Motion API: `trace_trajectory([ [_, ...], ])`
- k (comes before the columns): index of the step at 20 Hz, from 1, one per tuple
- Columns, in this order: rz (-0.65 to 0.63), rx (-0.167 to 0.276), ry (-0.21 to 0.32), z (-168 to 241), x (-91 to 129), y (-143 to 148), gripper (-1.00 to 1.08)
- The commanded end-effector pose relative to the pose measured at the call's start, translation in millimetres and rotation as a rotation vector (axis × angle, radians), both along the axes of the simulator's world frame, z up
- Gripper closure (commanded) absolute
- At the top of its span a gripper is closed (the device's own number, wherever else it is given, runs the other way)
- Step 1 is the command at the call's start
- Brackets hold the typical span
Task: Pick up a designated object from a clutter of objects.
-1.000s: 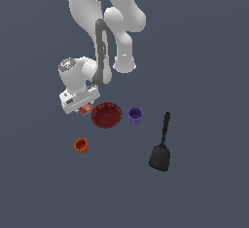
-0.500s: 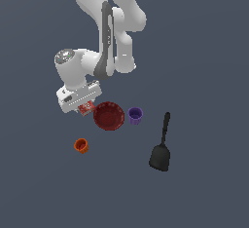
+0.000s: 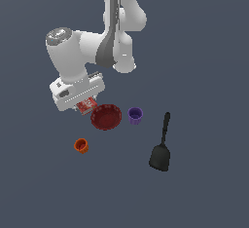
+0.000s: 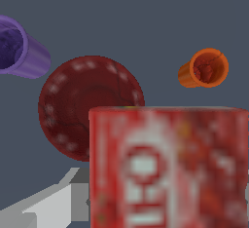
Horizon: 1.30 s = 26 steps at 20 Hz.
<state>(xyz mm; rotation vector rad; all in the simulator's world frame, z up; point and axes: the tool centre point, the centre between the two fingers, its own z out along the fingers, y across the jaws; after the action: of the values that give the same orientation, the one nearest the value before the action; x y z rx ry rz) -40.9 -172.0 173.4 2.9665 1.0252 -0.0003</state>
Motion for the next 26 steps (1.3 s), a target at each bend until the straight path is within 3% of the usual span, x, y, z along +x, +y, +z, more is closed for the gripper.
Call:
trace_trajectory([
  [1, -0.001, 0.000, 0.001, 22.6, 12.9, 8.4, 1.08],
  [15, 0.000, 0.002, 0.001, 135.8, 84.9, 49.8, 1.08],
  [26, 0.001, 0.003, 0.001, 177.1, 113.9, 64.1, 1.08],
])
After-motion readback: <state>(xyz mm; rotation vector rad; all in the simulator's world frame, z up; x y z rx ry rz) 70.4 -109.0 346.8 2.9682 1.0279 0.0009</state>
